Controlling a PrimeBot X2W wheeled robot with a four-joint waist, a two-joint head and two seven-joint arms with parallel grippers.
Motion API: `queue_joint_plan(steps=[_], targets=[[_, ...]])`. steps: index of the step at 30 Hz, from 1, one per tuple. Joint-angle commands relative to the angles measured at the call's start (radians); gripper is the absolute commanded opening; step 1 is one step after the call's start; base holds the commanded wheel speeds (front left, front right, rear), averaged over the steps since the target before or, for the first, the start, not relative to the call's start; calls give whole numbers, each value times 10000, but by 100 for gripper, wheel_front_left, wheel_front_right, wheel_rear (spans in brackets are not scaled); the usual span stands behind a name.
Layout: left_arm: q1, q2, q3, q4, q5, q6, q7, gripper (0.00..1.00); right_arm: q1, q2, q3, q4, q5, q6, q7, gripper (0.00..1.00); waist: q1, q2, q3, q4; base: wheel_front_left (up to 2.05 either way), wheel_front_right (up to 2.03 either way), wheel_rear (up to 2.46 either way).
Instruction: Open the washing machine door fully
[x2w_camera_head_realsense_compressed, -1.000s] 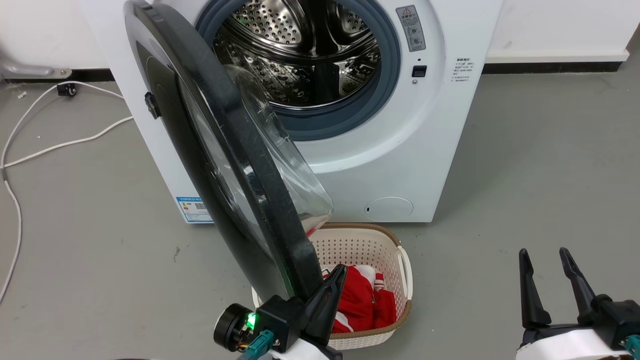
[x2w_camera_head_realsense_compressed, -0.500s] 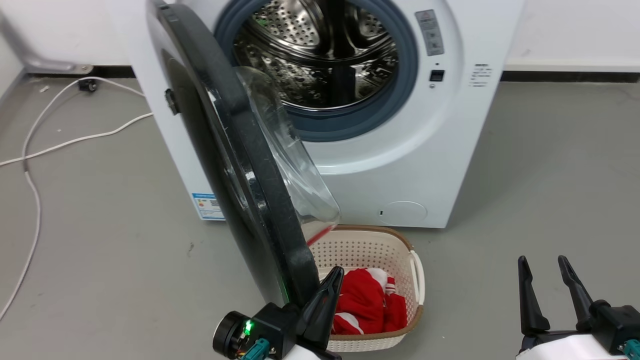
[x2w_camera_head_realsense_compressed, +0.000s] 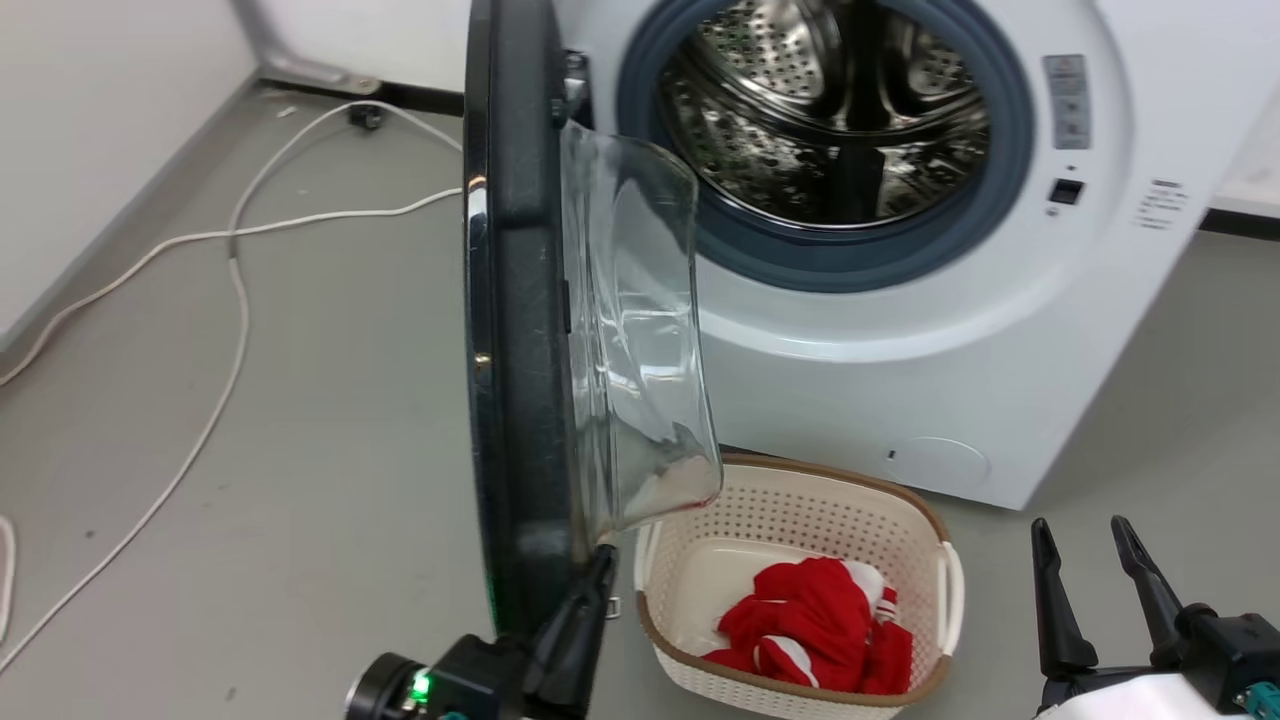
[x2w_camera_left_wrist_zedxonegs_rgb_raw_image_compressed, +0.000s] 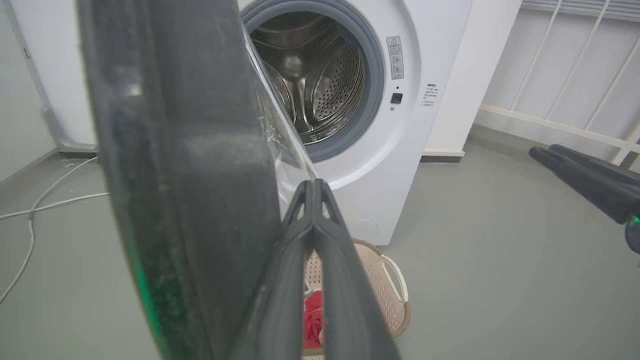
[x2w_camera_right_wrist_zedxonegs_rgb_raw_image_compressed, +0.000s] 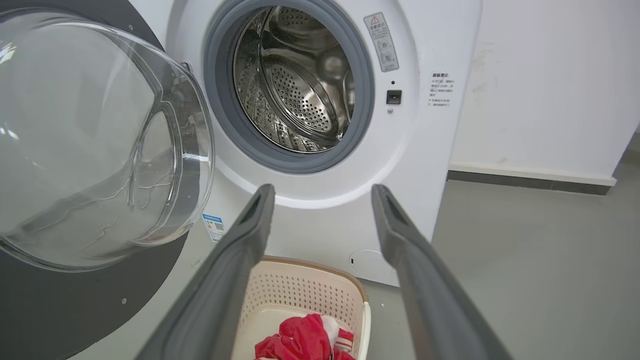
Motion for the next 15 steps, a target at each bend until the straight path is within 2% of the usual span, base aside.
queue_joint_plan(steps=[1, 8, 15], targets=[[85, 101, 198, -73, 62, 142, 30, 0, 76, 21, 20, -15, 93, -7, -19, 100, 0, 0, 15, 328, 0, 0, 0], [160, 468, 921, -499, -37, 624, 147, 0, -48, 20, 83, 84, 126, -7, -52, 100, 0, 0, 74, 903, 0, 0, 0], [-320, 967, 2060, -155, -220, 990, -109, 0, -268, 20, 196, 22, -113, -8, 120, 100, 0, 0, 290, 978, 0, 0, 0]])
